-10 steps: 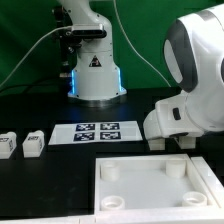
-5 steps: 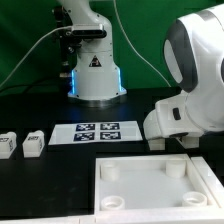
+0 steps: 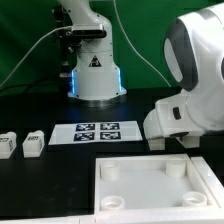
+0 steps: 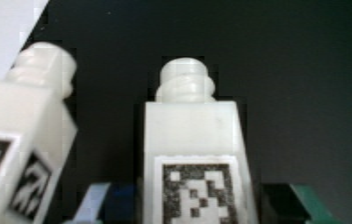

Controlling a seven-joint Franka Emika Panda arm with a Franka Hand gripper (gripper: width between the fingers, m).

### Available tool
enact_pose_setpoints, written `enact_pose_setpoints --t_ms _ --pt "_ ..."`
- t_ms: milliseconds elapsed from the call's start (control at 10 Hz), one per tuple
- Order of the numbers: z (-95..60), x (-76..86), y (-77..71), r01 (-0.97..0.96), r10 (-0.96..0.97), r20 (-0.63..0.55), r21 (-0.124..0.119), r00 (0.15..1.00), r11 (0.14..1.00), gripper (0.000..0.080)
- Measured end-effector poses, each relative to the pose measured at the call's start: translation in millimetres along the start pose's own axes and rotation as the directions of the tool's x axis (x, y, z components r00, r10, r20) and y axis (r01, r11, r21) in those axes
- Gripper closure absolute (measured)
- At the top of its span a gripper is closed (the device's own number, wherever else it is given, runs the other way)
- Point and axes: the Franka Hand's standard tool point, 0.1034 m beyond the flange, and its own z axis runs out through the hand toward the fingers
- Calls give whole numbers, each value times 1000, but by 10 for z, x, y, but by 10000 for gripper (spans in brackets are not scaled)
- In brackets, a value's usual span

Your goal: Assemble one leg

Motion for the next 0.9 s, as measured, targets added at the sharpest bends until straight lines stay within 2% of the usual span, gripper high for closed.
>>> enact_pose_setpoints --t_ms 100,200,300,400,500,600,700,800,900 --pt "-254 -71 12 17 -17 9 1 1000 1000 508" --pt "-506 -21 7 18 -18 -61 8 998 1000 508" --pt "-737 -40 19 28 -27 -192 3 981 1000 508" --pt "-899 -136 75 43 -43 -294 -7 955 999 508" --pt "-1022 -186 164 34 -34 -400 -6 916 999 508" --pt "-1068 -209 251 28 -26 -440 -3 898 1000 508" --pt "-1203 -143 319 27 -22 -531 2 847 1000 508" --pt "-1323 -162 378 18 -12 -611 4 792 1000 508" --pt "-1368 -208 380 16 -9 -624 5 781 1000 508"
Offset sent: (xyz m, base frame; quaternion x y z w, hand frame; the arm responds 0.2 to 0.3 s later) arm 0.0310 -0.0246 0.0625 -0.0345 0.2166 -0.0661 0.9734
